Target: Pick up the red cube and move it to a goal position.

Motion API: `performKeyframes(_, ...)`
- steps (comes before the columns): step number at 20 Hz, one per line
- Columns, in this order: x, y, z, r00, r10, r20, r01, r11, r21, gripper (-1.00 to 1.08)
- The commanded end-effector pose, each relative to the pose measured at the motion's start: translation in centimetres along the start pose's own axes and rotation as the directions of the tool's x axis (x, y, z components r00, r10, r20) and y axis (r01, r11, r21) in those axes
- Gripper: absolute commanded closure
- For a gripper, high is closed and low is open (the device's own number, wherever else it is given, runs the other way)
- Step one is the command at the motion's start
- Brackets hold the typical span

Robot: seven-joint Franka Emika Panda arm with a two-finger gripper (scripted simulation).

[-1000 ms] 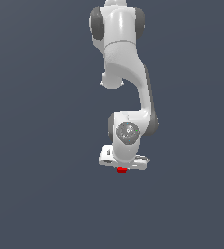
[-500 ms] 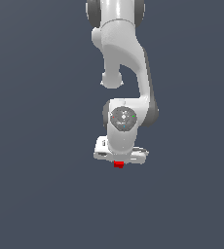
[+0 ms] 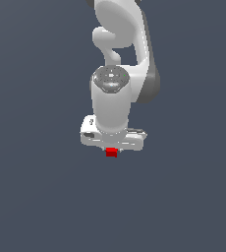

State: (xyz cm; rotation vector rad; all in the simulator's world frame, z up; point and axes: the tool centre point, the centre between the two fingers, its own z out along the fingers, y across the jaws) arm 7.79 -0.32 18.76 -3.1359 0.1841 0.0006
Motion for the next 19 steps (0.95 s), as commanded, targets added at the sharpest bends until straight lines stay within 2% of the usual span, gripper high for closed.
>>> performKeyframes(1,-0.2,0.9,-2.8,1.0,0.0,0.0,0.0,1.0,0.0,1.08)
performKeyframes(10,-0.4,3.1,-10.4,1.0,0.0,0.0,0.0,1.0,0.0,1.08)
performKeyframes(19,-0.2,3.8,-12.7,1.0,0.0,0.0,0.0,1.0,0.0,1.08)
